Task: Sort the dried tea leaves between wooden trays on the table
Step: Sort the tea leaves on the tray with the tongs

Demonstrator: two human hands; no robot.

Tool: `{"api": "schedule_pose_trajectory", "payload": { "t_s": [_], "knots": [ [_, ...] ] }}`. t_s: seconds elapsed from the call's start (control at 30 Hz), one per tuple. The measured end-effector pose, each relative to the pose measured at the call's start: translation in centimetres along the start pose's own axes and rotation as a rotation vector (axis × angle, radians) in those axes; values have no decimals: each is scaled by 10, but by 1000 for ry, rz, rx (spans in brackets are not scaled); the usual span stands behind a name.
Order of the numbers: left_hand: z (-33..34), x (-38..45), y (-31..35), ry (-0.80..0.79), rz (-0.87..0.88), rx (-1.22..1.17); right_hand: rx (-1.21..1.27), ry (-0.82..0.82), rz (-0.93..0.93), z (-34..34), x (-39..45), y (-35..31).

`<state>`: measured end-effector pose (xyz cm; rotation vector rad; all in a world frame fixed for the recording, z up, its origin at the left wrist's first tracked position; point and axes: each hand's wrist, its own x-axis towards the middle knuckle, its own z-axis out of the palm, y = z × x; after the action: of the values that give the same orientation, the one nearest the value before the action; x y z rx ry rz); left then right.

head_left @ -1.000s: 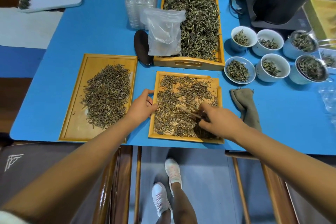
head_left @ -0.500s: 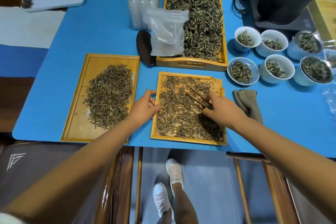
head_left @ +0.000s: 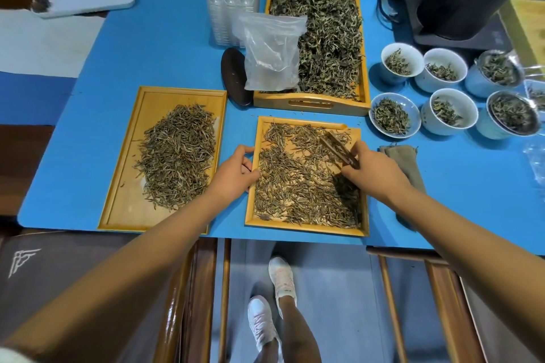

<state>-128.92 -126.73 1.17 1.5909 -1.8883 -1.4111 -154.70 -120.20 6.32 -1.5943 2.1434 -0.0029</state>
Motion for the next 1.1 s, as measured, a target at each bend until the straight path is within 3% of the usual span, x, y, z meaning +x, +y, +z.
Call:
{"api": "schedule_pose_trajectory", "payload": {
  "t_s": [0.37,1.1],
  "knots": [
    [-1,0,0,-16,1,-11,-51,6,61,2,-12,25],
    [0,-2,3,-8,-8,10,-94,-47,-131,17,-56,29]
  ]
}}
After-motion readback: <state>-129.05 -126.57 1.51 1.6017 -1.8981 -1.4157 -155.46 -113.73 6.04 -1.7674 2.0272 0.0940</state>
